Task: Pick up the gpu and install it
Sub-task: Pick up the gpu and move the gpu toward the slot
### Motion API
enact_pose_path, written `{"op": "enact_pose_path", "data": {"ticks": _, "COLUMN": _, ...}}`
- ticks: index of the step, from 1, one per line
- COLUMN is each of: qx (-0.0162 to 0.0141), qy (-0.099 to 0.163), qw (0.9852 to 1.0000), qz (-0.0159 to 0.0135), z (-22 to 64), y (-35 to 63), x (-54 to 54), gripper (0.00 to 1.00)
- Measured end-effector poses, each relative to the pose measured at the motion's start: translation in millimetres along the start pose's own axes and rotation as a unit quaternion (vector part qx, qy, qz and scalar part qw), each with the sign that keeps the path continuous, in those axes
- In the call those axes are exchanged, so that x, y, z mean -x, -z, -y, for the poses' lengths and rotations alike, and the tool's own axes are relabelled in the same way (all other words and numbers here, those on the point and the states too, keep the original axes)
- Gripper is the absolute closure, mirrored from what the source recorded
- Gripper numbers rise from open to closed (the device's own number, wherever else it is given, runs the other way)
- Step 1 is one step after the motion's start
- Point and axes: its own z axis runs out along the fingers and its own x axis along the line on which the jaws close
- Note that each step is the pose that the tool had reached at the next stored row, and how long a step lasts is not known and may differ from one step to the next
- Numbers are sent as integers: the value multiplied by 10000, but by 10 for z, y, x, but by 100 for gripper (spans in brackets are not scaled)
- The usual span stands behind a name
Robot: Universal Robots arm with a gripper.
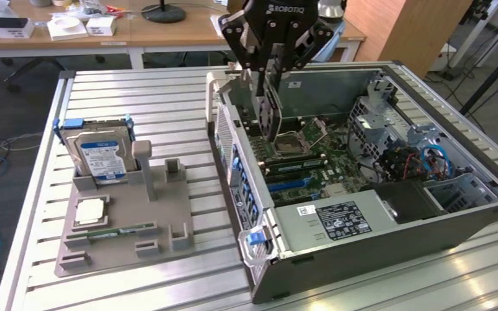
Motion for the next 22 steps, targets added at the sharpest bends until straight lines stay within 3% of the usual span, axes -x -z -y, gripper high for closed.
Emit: {"op": "enact_pose_path", "data": {"ticks": 22, "qx": 1, "qy": -9, "qw": 10000, "qz": 1, "z": -65, "y": 3, "x": 841, "gripper": 74}}
